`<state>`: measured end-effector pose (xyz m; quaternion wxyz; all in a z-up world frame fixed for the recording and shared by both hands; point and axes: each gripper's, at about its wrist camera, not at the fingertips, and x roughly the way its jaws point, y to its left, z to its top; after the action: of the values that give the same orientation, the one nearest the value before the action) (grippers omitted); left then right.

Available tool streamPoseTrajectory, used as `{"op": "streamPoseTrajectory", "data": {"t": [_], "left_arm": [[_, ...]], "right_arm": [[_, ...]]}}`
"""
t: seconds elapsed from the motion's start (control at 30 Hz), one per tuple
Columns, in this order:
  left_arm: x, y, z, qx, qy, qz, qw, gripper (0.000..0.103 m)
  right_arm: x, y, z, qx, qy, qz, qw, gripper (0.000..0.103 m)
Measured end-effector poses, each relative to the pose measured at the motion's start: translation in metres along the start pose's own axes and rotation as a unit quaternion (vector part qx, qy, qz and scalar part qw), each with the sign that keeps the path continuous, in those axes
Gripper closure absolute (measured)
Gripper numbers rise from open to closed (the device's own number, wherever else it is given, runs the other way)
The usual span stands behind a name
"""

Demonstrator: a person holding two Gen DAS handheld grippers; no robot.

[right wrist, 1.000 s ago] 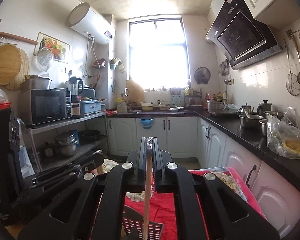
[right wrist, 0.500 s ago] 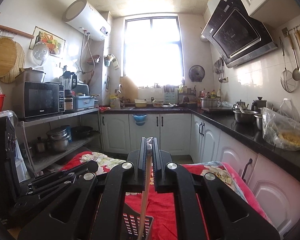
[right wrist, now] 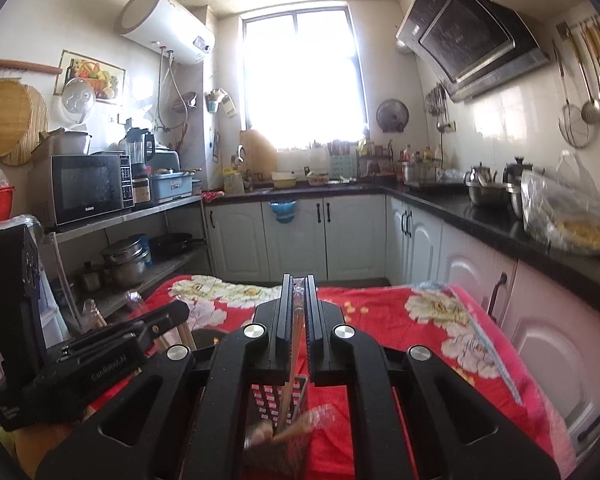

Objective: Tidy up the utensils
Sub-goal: 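Open the left tool to drop its chopstick into the caddy while the right tool releases its own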

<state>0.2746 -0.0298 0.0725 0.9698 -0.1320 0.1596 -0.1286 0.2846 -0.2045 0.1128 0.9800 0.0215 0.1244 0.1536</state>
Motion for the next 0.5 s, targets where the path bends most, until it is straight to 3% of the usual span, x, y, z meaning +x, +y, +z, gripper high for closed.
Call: {"op": "streamPoseTrajectory", "data": {"t": [0.27, 0.37, 0.5], "left_arm": [[-0.011, 0.003, -0.001, -0.001, 0.013, 0.008, 0.9999, 0.098], [-0.014, 0.006, -0.002, -0.008, 0.025, 0.011, 0.9996, 0.093], [-0.020, 0.009, -0.006, -0.012, 0.031, 0.014, 0.9994, 0.086]], "right_arm": [[-0.012, -0.013, -0.007, 0.039, 0.018, 0.008, 0.999, 0.096], [-0.016, -0.013, -0.007, 0.039, 0.018, 0.003, 0.999, 0.086], [-0.022, -0.014, -0.009, 0.043, 0.023, 0.004, 0.999, 0.085]]}}
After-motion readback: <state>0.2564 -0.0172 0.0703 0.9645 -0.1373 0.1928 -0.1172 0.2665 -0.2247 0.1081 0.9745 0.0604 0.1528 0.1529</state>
